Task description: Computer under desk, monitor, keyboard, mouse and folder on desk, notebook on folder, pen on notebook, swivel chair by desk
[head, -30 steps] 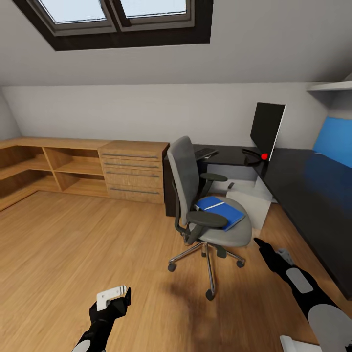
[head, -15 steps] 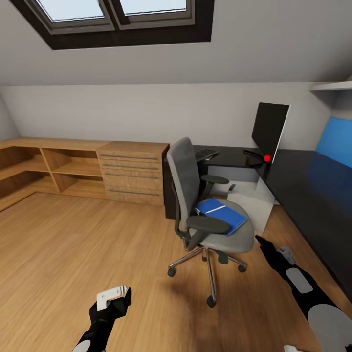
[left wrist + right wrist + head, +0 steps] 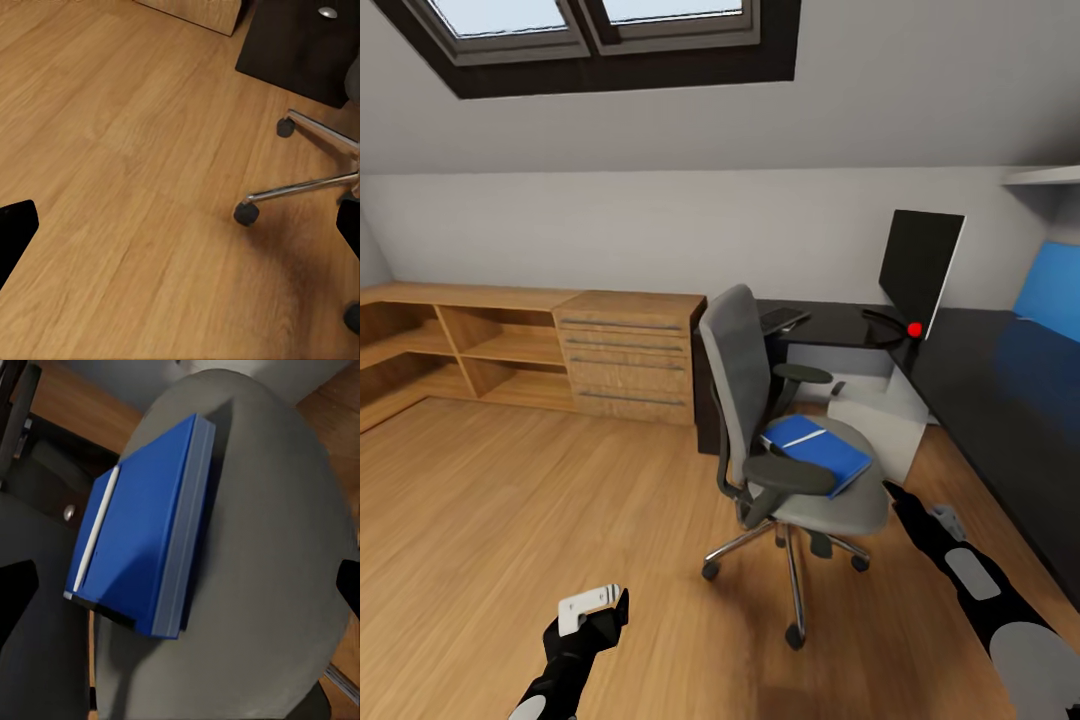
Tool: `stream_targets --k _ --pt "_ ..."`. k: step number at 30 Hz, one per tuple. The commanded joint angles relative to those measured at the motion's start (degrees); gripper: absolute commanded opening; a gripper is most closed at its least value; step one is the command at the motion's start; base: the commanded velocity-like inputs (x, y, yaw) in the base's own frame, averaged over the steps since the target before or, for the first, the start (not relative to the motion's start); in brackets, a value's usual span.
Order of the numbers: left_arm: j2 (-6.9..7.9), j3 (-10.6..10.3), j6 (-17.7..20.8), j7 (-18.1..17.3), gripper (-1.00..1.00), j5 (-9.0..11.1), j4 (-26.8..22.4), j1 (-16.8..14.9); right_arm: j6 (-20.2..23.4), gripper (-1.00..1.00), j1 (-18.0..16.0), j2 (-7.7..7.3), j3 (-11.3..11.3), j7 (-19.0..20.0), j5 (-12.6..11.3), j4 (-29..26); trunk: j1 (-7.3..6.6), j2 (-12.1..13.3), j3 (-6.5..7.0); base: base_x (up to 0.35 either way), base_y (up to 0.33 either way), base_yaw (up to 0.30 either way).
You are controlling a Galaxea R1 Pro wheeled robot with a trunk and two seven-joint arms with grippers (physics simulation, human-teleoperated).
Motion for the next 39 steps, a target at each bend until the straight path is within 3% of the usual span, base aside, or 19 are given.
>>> stream_targets --k 1,12,23,36,39 --pt "0.02 -0.08 0.23 0.37 1.0 0.6 -0.11 0.0 0.5 1.0 -0.03 0.01 -0.31 0.19 -0.42 -0.01 0.02 -0.02 -0.04 0.207 0.0 0.0" --pt "0.04 -0.08 0.23 0.37 1.0 0.58 -0.11 0.0 0.64 1.0 -0.03 -0.17 -0.7 0.06 -0.57 0.15 0.02 -0.02 -0.04 0.169 0.0 0.0" --pt "0.05 -0.07 0.23 0.37 1.0 0.6 -0.11 0.0 0.88 1.0 -0.03 -0.28 -3.36 0.08 -0.76 1.55 0.02 -0.02 -0.04 0.16 0.0 0.0" --pt "0.05 -0.06 0.23 0.37 1.0 0.6 -0.11 0.0 0.92 1.0 -0.04 -0.34 -4.12 0.09 -0.77 1.68 0.02 -0.02 -0.04 0.083 0.0 0.0" --pt "0.05 -0.04 0.23 0.37 1.0 0.6 -0.11 0.0 0.98 1.0 -0.03 -0.42 -5.63 0.03 -0.77 1.73 0.02 -0.02 -0.04 0.215 0.0 0.0"
